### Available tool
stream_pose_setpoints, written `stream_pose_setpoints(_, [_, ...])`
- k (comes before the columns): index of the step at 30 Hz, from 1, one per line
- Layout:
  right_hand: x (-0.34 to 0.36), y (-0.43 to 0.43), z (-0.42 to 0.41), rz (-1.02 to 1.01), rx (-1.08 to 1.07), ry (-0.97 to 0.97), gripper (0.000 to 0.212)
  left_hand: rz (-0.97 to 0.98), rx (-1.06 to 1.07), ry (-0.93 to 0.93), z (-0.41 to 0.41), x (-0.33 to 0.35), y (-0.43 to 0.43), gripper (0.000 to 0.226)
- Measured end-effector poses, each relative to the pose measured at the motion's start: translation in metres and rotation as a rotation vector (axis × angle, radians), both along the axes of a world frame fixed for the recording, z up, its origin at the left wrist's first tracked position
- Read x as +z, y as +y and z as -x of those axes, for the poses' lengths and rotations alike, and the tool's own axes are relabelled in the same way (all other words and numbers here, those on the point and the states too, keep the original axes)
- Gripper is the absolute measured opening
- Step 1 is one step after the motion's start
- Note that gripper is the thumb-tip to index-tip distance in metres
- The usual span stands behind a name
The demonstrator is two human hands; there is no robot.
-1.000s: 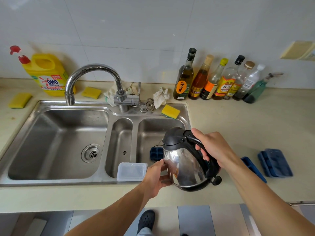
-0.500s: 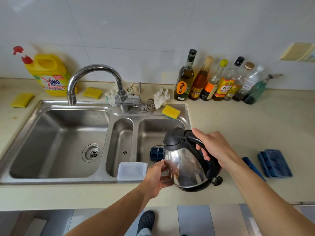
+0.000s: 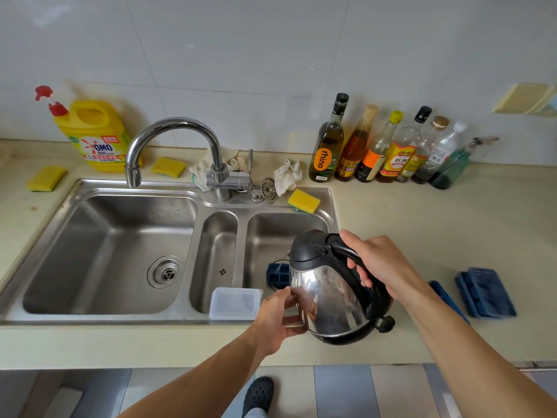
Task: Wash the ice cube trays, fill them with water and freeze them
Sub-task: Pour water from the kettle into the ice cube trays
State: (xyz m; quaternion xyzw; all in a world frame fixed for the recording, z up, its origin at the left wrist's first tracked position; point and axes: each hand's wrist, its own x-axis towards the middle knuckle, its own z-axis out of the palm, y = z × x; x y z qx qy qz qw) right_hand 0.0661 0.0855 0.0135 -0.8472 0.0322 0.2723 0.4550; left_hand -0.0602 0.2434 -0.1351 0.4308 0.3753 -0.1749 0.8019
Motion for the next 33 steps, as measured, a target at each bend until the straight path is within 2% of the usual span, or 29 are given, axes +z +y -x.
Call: stream_pose_setpoints(33, [0.017,-0.023,0.009,0.015,-0.017,-0.005,0.061,0.024,-0.031,-0.018,0.007,0.023,-0.020,0.032])
